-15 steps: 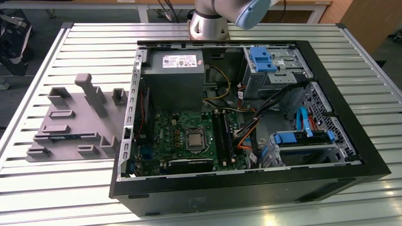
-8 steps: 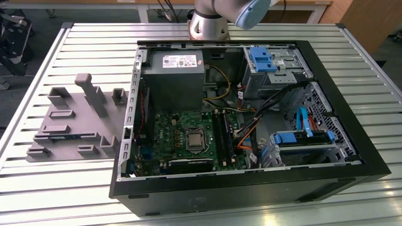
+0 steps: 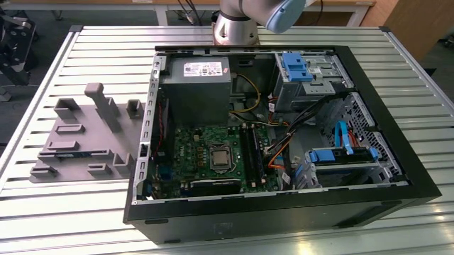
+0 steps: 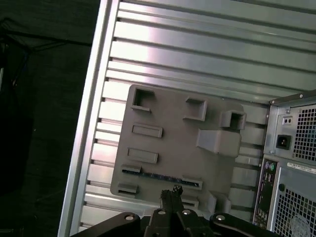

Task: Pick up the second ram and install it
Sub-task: 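Pick up the second ram and move it above second insertion slot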

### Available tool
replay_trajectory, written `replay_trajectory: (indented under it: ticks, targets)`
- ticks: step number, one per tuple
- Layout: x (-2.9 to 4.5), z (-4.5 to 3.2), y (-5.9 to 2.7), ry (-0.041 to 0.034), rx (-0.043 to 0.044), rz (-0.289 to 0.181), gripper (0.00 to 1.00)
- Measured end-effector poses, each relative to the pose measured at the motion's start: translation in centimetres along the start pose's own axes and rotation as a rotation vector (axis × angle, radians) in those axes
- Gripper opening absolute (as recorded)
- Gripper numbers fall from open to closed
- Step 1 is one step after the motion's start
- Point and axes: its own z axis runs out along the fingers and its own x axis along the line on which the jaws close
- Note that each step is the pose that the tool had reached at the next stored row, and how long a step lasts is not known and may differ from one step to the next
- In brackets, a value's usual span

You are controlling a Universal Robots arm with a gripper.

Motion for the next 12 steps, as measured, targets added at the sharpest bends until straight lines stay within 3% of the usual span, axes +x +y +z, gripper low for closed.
replay_trajectory:
  ticks: [12]
  targets:
    - [0.06,0.04,0.01,0.0077,0.0006,-0.173,0.11]
